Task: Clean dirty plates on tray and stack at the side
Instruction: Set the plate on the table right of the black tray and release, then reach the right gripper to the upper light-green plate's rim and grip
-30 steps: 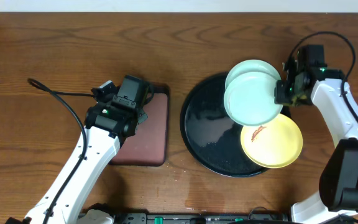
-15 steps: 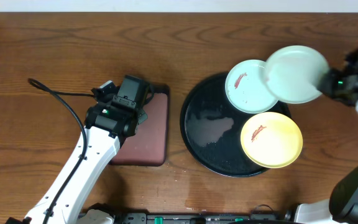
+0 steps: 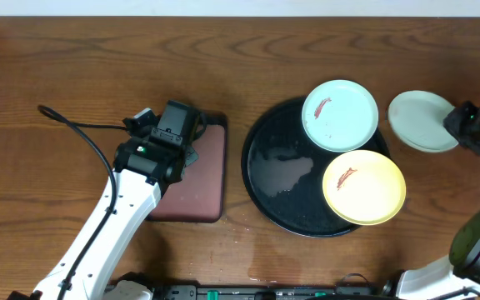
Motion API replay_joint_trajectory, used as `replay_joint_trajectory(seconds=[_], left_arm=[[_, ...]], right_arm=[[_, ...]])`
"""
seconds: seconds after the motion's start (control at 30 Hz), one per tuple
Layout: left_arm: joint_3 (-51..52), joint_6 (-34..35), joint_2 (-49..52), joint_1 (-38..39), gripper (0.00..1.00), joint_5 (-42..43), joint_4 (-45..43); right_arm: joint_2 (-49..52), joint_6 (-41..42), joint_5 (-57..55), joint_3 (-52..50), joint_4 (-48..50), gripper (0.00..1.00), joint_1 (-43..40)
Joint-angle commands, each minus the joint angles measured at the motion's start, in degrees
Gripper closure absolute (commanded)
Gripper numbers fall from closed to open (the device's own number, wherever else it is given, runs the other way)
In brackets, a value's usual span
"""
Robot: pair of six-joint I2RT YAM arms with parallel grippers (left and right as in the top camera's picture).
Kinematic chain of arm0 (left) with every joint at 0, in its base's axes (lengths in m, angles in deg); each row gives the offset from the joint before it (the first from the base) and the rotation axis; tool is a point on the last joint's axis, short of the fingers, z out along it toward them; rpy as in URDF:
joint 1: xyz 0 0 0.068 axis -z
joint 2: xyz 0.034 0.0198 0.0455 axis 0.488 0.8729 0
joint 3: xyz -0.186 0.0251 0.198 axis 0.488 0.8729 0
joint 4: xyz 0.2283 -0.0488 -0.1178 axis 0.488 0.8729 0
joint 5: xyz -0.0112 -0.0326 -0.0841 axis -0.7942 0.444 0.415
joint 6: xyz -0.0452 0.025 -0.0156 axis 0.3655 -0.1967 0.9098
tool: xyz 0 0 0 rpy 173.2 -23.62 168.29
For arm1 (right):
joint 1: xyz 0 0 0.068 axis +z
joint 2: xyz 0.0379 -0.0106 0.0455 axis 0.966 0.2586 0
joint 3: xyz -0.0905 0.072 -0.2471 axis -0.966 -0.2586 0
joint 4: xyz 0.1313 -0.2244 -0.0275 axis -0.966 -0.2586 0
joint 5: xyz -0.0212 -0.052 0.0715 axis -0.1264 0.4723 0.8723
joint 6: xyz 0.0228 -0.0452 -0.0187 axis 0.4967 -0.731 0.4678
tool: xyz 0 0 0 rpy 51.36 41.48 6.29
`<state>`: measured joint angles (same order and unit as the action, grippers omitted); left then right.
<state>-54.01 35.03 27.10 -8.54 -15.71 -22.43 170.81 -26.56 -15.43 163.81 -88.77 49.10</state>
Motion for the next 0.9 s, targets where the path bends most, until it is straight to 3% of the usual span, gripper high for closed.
replay_joint_trajectory(seconds=[0.0, 0.1, 0.2, 0.27, 0.33, 0.5, 0.6, 0.87], left_arm=[[0.59, 0.07, 0.28, -0.24, 0.93, -0.74, -0.24], [0.59, 0.09, 0.28, -0.24, 0.93, -0.74, -0.7], [0.59, 0.07, 0.28, -0.24, 0.93, -0.74, -1.16], [0.59, 0.07, 0.28, -0.24, 0.93, -0.74, -1.16], [0.59, 0.07, 0.28, -0.24, 0.92, -0.72, -1.09], [0.59, 0.09, 0.28, -0.24, 0.92, -0.74, -1.14], [0.61, 0.09, 0.28, -0.24, 0.93, -0.72, -1.14], [0.61, 0.09, 0.28, -0.24, 0.92, -0.72, -1.11]], right_arm=[[1.51, -0.68, 2.78, 0.79, 0.24, 0.73, 0.26], [2.32, -9.53, 14.14, 0.79, 2.36, 0.64, 1.2], [2.86, -16.24, 22.49, 0.79, 4.26, 0.42, 3.67], [2.95, -18.34, 22.45, 0.79, 4.74, 0.33, 5.7], [3.23, -20.7, 20.55, 0.79, 5.03, 0.29, 8.85], [5.07, -17.9, 7.52, 0.79, 5.09, 0.23, 15.04], [6.73, -17.64, 4.79, 0.79, 5.97, 0.13, 17.88], [12.0, -17.62, 5.2, 0.79, 9.11, 0.15, 23.17]])
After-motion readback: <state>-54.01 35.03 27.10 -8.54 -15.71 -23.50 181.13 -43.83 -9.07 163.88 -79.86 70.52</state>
